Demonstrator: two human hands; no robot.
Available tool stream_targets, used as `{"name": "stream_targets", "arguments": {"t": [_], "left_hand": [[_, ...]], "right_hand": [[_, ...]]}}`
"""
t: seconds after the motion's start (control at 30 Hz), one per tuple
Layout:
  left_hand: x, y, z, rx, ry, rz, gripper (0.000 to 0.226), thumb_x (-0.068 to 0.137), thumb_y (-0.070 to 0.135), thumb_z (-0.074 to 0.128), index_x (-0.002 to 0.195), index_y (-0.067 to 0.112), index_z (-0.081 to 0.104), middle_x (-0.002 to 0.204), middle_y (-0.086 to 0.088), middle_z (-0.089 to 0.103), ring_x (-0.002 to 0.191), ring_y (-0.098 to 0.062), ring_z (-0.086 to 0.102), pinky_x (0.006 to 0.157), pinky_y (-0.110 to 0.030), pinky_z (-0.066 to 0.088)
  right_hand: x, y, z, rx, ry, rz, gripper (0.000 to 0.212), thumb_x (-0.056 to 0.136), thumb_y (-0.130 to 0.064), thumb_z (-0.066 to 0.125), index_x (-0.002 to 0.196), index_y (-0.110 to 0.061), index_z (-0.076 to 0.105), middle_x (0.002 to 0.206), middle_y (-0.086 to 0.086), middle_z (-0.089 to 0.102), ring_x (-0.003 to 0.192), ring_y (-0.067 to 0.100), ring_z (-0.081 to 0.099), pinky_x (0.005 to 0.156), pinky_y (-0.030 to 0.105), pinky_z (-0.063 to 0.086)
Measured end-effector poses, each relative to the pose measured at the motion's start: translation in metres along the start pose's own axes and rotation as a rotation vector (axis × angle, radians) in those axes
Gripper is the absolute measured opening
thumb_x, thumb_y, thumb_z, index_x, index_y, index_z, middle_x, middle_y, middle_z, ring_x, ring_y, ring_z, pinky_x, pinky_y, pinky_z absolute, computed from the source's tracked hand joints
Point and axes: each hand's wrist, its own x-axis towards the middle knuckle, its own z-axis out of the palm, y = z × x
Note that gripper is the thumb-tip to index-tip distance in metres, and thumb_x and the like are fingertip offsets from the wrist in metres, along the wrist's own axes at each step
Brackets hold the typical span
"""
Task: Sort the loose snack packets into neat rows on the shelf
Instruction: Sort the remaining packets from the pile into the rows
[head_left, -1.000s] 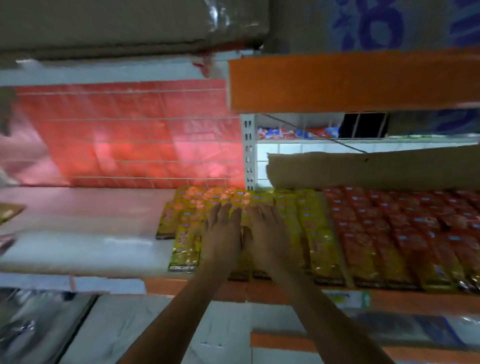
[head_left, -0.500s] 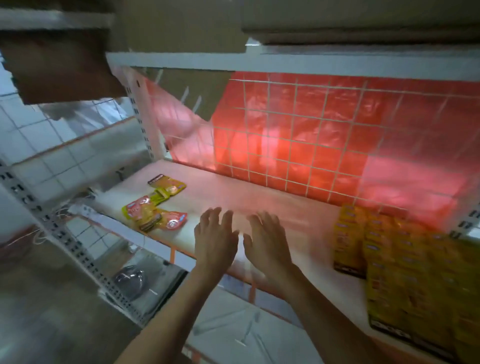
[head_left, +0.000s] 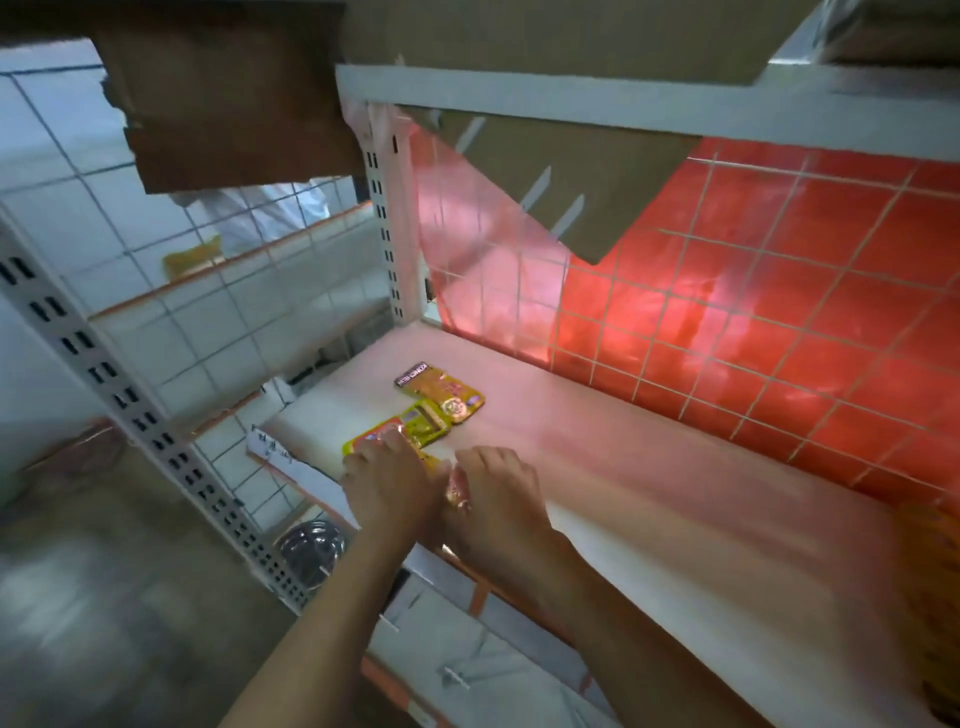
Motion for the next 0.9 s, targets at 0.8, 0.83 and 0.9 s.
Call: {"name": "stream_targets", "arguments": {"t": [0.8, 0.83, 0.9], "left_hand": [[-0.134, 0.155, -0.003, -0.913, -0.570, 0.263, 0.021, 0.060, 0.022, 0.072, 0.080, 0.018, 0.069, 0.074, -0.001, 0.073, 0.068, -0.021, 0.071, 0.071, -0.044, 0.059], [-0.142, 0.162, -0.006, -0.969, -0.620, 0.276, 0.015, 0.063, 0.018, 0.072, 0.078, 0.016, 0.070, 0.073, -0.002, 0.073, 0.068, -0.022, 0.071, 0.071, -0.046, 0.059], [-0.156, 0.176, -0.009, -1.059, -0.711, 0.311, 0.010, 0.070, 0.008, 0.073, 0.078, 0.013, 0.069, 0.073, -0.004, 0.073, 0.069, -0.023, 0.071, 0.071, -0.043, 0.060]], "right_hand": [[-0.151, 0.141, -0.133, 0.790, 0.377, 0.708, 0.032, 0.069, -0.036, 0.072, 0.096, -0.024, 0.060, 0.086, 0.000, 0.069, 0.076, 0.018, 0.069, 0.074, 0.049, 0.058], [-0.161, 0.147, -0.138, 0.798, 0.419, 0.703, 0.031, 0.068, -0.029, 0.072, 0.096, -0.027, 0.058, 0.088, -0.001, 0.067, 0.080, 0.021, 0.068, 0.077, 0.051, 0.057], [-0.182, 0.157, -0.149, 0.796, 0.511, 0.732, 0.038, 0.064, -0.021, 0.075, 0.098, -0.030, 0.058, 0.094, 0.000, 0.066, 0.087, 0.024, 0.067, 0.078, 0.047, 0.056]]}}
